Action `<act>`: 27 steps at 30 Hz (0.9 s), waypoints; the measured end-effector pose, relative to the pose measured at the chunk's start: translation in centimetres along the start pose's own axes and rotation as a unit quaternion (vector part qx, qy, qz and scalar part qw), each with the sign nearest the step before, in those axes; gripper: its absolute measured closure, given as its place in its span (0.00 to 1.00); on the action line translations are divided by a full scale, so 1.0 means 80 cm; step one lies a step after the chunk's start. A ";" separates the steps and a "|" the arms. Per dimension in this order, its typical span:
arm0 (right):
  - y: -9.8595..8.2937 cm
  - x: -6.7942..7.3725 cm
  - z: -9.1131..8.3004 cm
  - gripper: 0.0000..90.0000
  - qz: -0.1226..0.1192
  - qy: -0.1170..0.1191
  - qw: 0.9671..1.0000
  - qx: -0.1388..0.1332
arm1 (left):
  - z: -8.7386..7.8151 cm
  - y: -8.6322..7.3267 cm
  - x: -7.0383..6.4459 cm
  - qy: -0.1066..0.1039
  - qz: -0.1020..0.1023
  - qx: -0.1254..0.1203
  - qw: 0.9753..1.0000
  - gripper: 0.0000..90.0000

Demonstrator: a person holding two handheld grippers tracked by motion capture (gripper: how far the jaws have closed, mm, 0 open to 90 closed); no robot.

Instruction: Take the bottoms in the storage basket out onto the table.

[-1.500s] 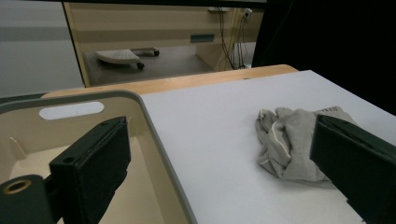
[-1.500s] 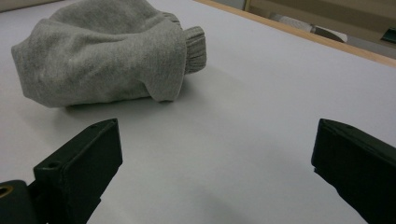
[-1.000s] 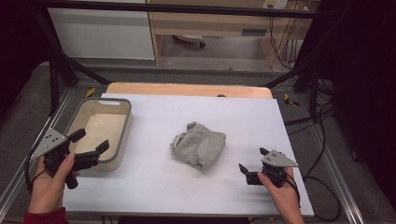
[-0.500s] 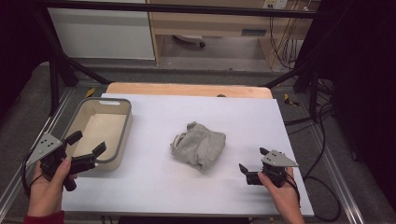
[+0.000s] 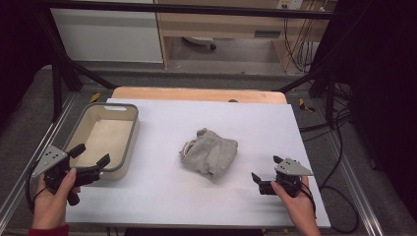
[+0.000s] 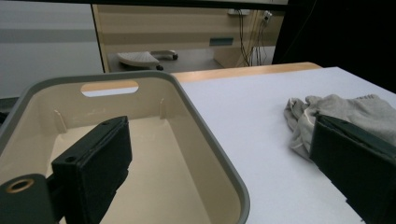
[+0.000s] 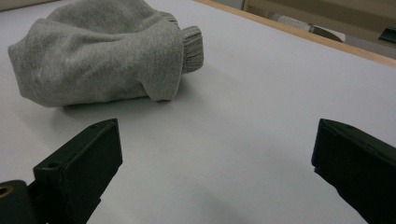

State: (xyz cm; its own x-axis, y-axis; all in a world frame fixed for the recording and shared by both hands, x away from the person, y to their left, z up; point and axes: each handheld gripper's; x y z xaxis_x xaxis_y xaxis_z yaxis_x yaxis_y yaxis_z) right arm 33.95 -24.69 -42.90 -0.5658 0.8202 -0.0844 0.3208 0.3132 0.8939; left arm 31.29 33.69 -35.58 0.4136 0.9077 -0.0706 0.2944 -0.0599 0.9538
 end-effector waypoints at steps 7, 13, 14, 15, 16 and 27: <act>0.000 0.000 -0.001 0.02 -0.001 0.000 1.000 -0.001 | 0.005 -0.004 -0.002 -0.005 0.007 0.014 1.000 0.06; 0.000 0.000 0.000 0.02 -0.001 0.001 1.000 -0.001 | 0.010 -0.006 -0.006 -0.008 0.015 0.027 0.999 0.06; 0.000 0.000 0.000 0.02 -0.001 0.001 1.000 0.000 | 0.011 -0.007 -0.007 -0.009 0.018 0.029 0.999 0.06; 0.000 0.000 0.000 0.02 -0.001 0.002 1.000 0.000 | 0.013 -0.007 -0.008 -0.011 0.020 0.032 0.999 0.06; 0.000 0.000 0.000 0.02 0.000 0.002 1.000 0.000 | 0.014 -0.008 -0.009 -0.011 0.022 0.036 0.999 0.06; 0.000 0.000 0.000 0.02 -0.002 0.001 1.000 0.002 | 0.027 -0.015 -0.020 -0.018 0.048 0.062 0.997 0.06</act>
State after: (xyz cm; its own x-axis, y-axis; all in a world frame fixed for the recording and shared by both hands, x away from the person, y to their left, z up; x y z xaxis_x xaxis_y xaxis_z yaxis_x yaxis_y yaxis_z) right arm 33.95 -24.67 -42.93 -0.5690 0.8178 -0.0862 0.3216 0.3178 0.8919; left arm 32.12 31.43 -37.27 0.4750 0.8800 0.0058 0.3554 -0.1979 0.9135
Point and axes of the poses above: each handheld gripper's, and its own axes: z roughly forward along the jaws, y roughly out of its top, x roughly to its left
